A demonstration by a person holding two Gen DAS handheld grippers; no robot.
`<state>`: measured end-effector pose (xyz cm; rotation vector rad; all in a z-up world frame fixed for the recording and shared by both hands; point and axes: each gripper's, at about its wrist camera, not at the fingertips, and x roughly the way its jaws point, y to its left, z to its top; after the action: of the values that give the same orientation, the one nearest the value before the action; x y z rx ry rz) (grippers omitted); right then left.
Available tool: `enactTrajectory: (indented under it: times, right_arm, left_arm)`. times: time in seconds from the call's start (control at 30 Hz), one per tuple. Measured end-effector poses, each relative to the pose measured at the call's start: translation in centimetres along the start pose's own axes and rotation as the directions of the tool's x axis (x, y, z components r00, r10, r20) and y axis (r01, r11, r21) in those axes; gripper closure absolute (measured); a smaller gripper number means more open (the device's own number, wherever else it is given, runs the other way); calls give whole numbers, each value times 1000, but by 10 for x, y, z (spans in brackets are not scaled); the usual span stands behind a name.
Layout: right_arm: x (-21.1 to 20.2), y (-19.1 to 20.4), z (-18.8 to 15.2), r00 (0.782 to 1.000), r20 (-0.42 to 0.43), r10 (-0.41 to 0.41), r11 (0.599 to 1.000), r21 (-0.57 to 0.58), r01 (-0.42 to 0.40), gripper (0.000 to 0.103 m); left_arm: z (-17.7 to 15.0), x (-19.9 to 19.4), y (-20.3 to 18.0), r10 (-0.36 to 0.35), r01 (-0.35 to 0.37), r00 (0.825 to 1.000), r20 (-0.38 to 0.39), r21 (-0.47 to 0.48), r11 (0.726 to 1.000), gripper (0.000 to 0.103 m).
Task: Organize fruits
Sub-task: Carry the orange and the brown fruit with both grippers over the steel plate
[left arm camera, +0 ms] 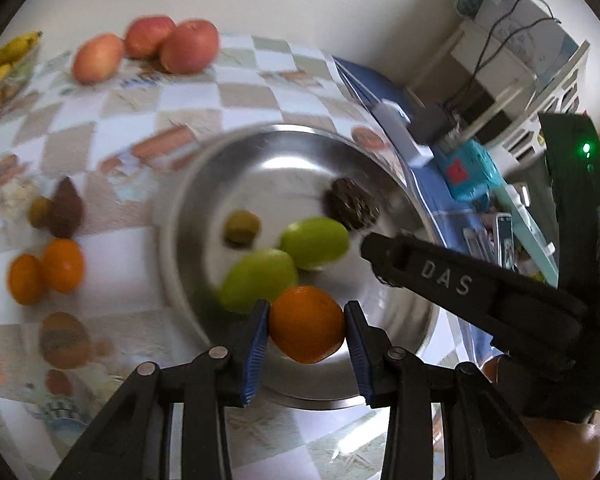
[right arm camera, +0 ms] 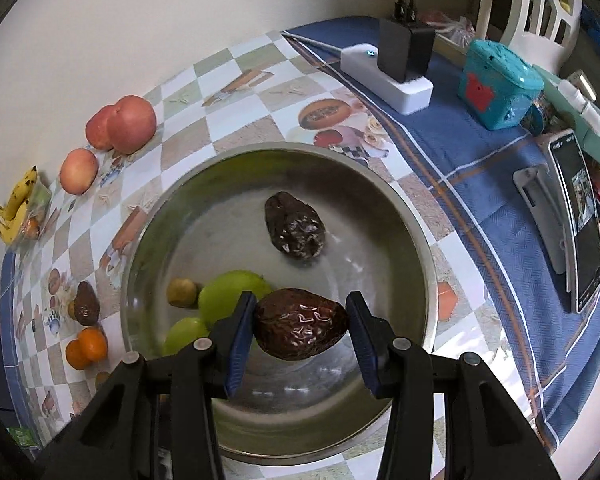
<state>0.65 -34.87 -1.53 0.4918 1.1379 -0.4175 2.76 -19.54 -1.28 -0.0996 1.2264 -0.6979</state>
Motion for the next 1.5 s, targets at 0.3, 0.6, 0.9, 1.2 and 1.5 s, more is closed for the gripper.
enactTrajectory:
  times: [0.3,0.6,0.9,1.2,1.5]
  right_arm:
    - [13,-6,0,1000,-28,-1,1000,27,2,55]
    - [23,-5,0,999,-55,0,1000,15,1,55]
    - [27,-4,-2,998,-58,-29,1000,3,29,55]
    - [39,-5,-6,994,-89,-67,998,-6,66,55]
    - [41,-5,-6,993,-80,-87,996,-23,86,54]
  left_arm:
    - [-6,26,-3,10,-10,998,-65,-6,1000,63]
    - [-6,32,0,110,-108,993,-49,55,993,63]
    - [-5,32,4,139,-136,990,-39,71,988,62]
    - [-5,34,1,153,-150,988,-29,85,985,61]
    - [-4,33,0,139,-136,990,-37,78,988,60]
